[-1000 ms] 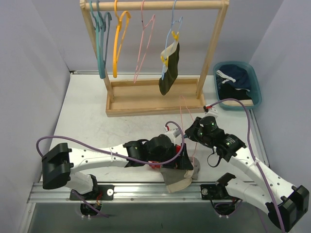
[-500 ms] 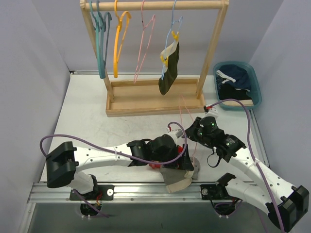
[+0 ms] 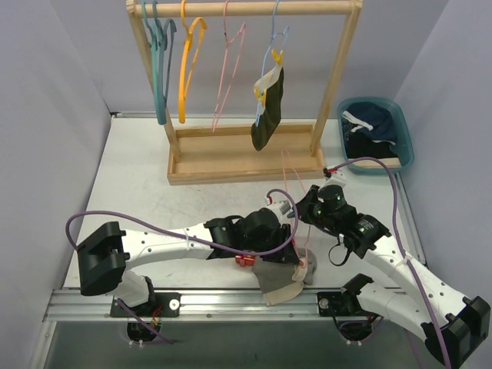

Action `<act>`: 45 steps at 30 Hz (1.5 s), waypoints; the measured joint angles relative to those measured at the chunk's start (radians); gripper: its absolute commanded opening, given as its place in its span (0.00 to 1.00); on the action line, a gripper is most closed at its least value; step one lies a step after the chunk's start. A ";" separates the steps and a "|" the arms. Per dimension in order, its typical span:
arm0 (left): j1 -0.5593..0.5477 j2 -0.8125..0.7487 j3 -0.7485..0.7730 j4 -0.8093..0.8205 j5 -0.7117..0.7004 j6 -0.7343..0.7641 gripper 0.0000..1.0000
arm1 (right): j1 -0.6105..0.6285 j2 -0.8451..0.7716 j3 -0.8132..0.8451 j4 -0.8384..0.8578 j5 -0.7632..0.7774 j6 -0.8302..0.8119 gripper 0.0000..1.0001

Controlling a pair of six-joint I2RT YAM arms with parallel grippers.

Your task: Remove the underwear clipped to the hanger

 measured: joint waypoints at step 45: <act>0.180 -0.347 -0.108 -0.328 -0.214 0.135 0.03 | -0.001 -0.128 -0.026 -0.092 0.054 -0.029 0.00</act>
